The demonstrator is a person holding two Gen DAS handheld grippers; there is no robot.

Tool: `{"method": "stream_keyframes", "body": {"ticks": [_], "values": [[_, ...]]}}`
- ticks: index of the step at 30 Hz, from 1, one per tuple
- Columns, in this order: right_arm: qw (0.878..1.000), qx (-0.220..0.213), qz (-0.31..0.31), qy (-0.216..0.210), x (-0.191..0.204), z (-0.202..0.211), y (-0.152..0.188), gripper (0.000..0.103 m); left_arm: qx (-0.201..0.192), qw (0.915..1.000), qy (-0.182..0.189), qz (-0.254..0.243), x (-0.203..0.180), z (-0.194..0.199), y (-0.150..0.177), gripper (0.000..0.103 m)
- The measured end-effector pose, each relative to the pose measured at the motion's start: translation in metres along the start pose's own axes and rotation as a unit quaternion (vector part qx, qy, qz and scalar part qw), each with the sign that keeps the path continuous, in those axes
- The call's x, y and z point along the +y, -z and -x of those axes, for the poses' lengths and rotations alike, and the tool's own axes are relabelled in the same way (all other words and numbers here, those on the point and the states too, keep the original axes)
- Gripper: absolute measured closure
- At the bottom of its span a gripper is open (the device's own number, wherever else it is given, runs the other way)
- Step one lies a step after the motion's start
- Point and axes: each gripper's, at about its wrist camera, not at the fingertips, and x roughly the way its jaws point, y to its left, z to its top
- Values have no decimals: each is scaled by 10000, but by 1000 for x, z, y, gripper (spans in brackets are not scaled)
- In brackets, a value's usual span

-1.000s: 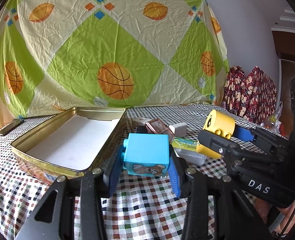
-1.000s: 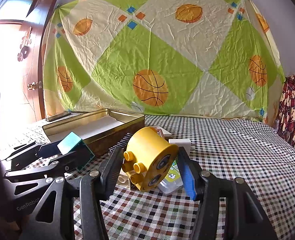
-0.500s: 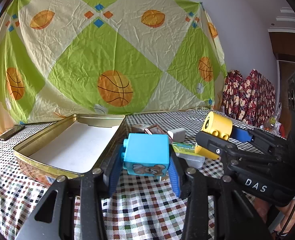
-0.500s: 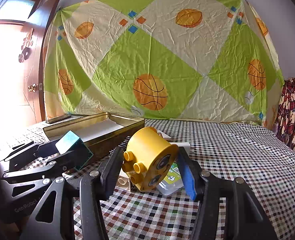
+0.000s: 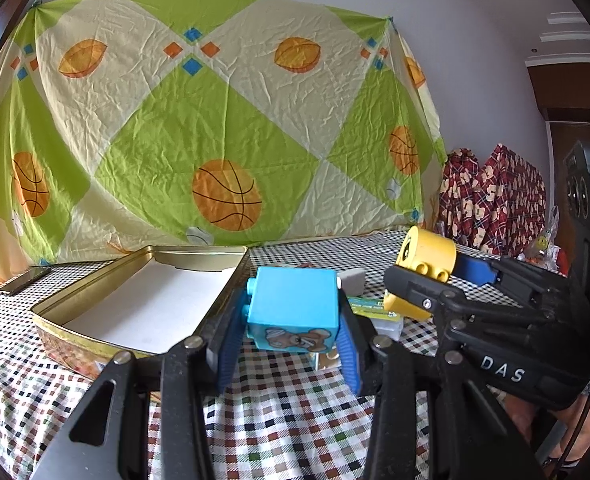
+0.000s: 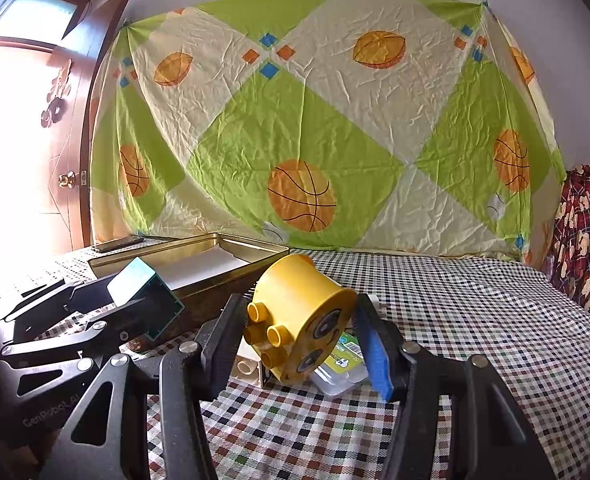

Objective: Organize rigid objects
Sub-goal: 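Carry blue block and yellow face block over the gold tin tray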

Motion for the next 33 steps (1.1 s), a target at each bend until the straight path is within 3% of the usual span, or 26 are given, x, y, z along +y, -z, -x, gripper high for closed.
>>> {"method": "stream_keyframes", "body": {"ticks": [13, 24, 33], "values": [[9999, -144, 51, 41, 1, 5, 1, 46, -260, 9997, 3, 42, 6, 12, -1, 62], [9994, -234, 1, 248, 3, 7, 0, 46, -300, 9991, -72, 285, 24, 17, -1, 62], [9995, -238, 84, 173, 20, 3, -2, 46, -290, 9984, -218, 437, 42, 22, -1, 62]]}}
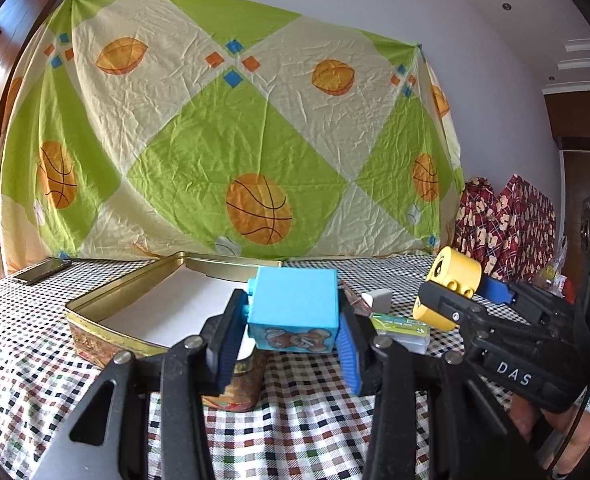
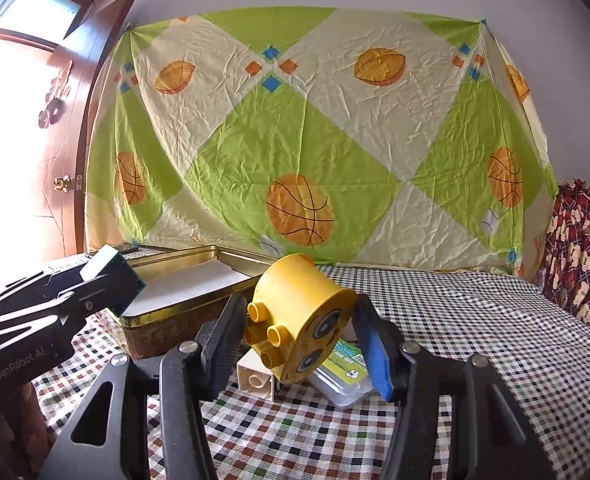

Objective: Organize rigid objects
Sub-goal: 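Carry blue block and yellow face block over the gold tin tray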

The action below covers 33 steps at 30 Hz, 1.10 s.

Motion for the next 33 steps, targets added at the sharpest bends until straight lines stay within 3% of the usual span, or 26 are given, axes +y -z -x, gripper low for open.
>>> {"method": "stream_keyframes", "body": {"ticks": [15, 33], "values": [[9994, 118, 158, -275, 28, -10, -3, 46, 61, 9992, -400, 18, 23, 4, -3, 62], [9976, 161, 377, -561, 61, -19, -7, 46, 187, 9977, -601, 242, 53, 6, -5, 62]]}}
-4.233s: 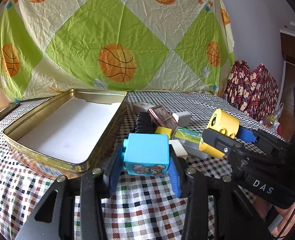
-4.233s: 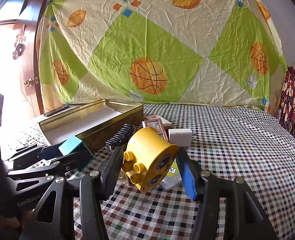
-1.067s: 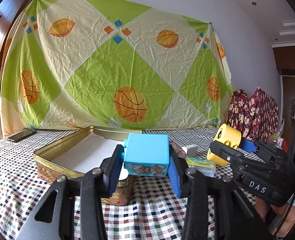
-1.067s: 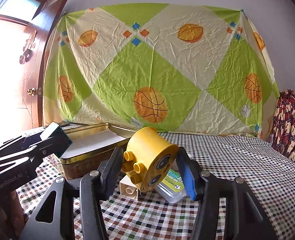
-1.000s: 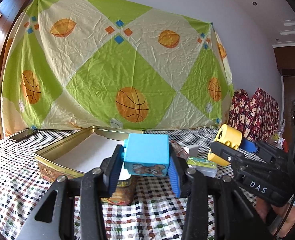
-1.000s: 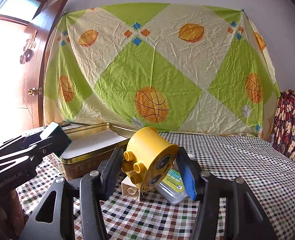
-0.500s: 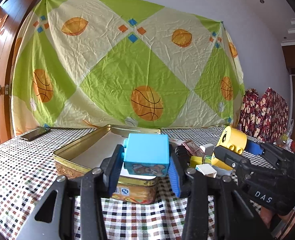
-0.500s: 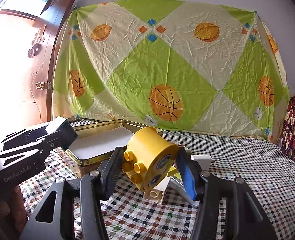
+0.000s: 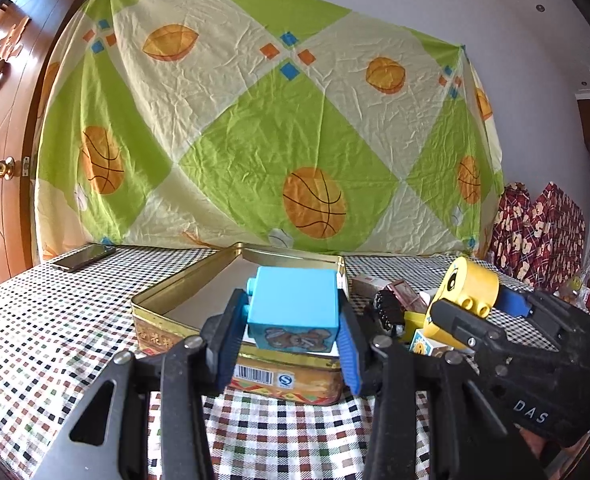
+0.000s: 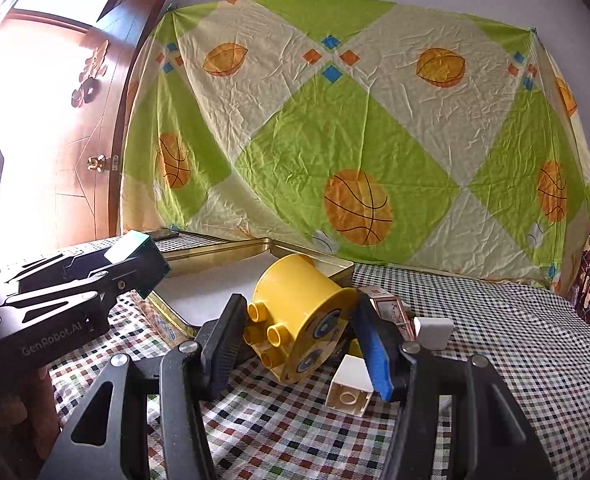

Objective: Organize rigid objects
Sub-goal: 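Carry blue block and yellow face block over the gold tin tray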

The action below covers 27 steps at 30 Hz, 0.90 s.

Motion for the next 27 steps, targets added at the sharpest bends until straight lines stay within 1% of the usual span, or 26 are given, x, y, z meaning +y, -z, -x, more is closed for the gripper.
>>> {"method": "stream_keyframes", "body": {"ticks": [10, 18, 27], "values": [[9999, 7, 70, -138, 13, -6, -5, 46, 36, 9999, -113, 102, 13, 0, -2, 62], [9995, 9, 169, -262, 25, -9, -7, 46, 128, 9995, -130, 250, 24, -3, -3, 62], [9987, 36, 247, -438, 38, -15, -10, 46, 223, 9987, -247, 379, 40, -3, -5, 62]]}}
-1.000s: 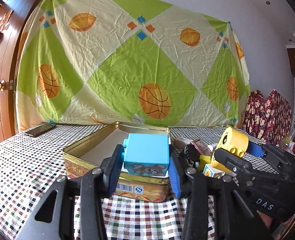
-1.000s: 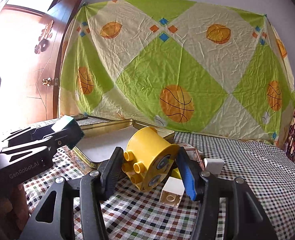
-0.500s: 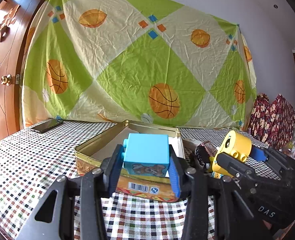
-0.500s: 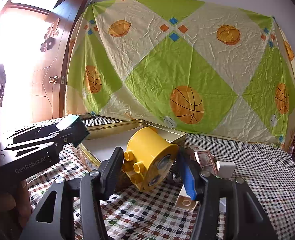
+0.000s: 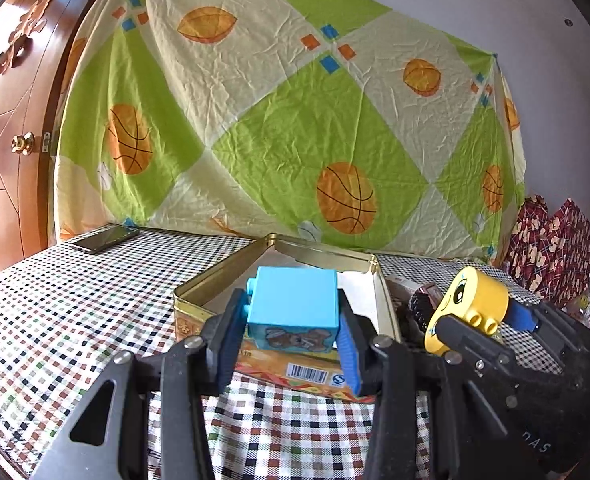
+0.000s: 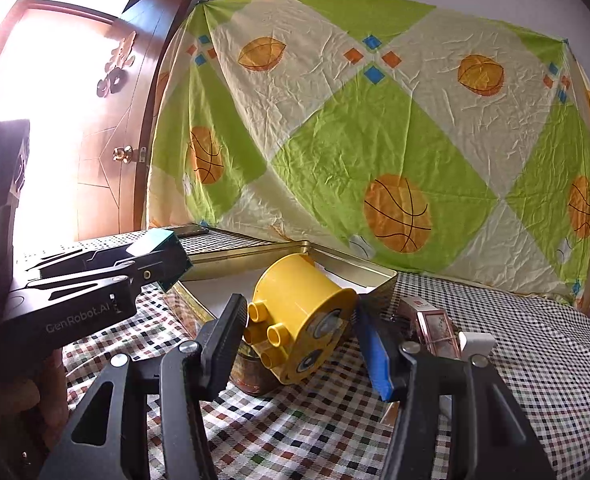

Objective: Organize rigid objects
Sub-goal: 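Carry blue block and yellow face block over the gold tin tray, then lower both blocks into the tin tray and open both tools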

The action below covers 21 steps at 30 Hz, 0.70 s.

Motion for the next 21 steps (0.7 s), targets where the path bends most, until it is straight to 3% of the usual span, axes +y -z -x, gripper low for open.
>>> {"method": "stream_keyframes", "body": {"ticks": [12, 21], "values": [[9991, 188, 98, -376, 12, -13, -6, 46, 130, 9997, -196, 13, 15, -4, -12, 62], [9954, 511, -279, -757, -5, -30, -33, 46, 725, 9971, 41, 214, 31, -33, -28, 62]]}}
